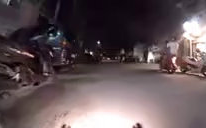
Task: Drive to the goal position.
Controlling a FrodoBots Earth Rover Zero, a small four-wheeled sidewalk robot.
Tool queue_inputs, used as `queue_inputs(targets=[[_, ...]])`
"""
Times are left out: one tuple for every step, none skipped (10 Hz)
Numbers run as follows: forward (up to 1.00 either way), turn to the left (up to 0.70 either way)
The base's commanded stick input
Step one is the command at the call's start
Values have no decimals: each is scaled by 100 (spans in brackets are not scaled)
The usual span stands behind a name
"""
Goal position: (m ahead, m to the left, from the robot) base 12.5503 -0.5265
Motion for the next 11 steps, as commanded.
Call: queue_inputs(targets=[[85, 0], [85, 0], [85, 0], [85, 0], [85, 0], [85, 0], [85, 0], [85, 0], [85, 0], [85, 0], [85, 0]])
